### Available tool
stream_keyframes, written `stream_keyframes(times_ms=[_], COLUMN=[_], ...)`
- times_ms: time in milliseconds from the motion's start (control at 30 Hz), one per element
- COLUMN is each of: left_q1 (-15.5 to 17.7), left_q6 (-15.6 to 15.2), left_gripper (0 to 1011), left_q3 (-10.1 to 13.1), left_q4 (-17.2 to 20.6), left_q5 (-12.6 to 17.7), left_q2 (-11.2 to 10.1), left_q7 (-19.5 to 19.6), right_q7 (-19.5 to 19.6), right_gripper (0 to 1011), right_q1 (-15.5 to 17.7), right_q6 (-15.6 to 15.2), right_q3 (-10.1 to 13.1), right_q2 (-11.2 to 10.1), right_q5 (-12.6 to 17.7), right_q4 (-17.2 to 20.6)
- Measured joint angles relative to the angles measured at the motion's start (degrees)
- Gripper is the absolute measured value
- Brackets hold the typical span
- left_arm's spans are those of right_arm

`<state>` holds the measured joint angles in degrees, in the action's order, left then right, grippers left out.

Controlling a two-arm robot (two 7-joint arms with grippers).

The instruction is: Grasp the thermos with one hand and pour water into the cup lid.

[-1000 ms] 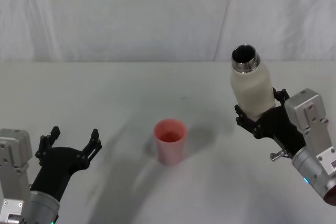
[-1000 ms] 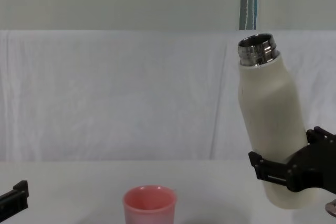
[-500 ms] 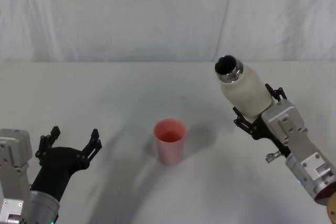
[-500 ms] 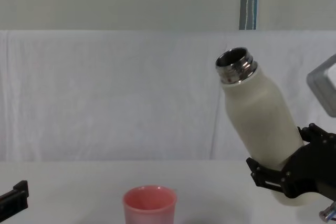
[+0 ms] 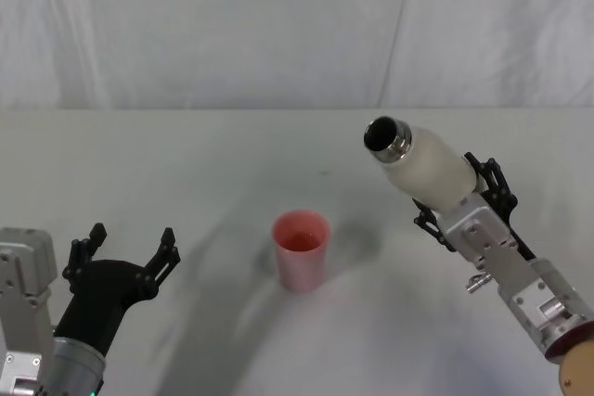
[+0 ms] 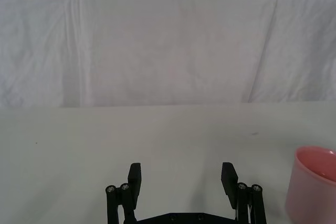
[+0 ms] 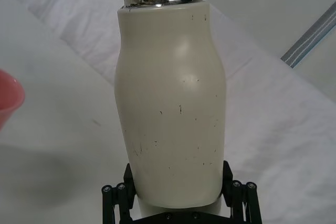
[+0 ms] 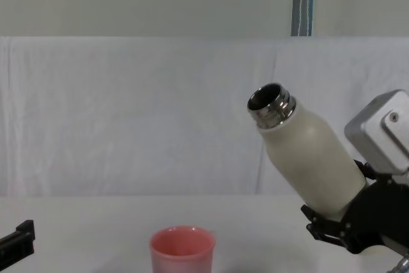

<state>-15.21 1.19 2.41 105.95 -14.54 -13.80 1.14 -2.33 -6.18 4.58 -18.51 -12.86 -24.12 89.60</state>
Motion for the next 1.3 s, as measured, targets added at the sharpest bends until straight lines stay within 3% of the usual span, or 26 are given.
stream_keyframes(times_ms=[400,667,933,1300], left_q1=[0.0,0.0,0.0,0.0], left_q6=[0.0,0.0,0.0,0.0], left_gripper=[1001,1001,1001,1001], left_q3=[0.0,0.0,0.0,0.0], left_q4=[0.0,0.0,0.0,0.0], left_q5=[0.0,0.0,0.0,0.0], left_q2=[0.0,0.0,0.0,0.0], left_q7=[0.0,0.0,0.0,0.0], right_q7=[1.5,2.7,5.0,7.5], right_gripper=[955,956,955,955], right_q1=[-0.7,-2.1,-3.5,-4.4], right_q6=[0.6,1.4,1.5,1.0], right_q3=[-1.2,-2.0,-3.7,-5.4], right_q2=[-0.1,0.0,-0.1,-0.7], right_q5=[-5.1,-7.4,-11.8,-16.1], right_q4=[-1.4,-5.0,-7.8,-8.5])
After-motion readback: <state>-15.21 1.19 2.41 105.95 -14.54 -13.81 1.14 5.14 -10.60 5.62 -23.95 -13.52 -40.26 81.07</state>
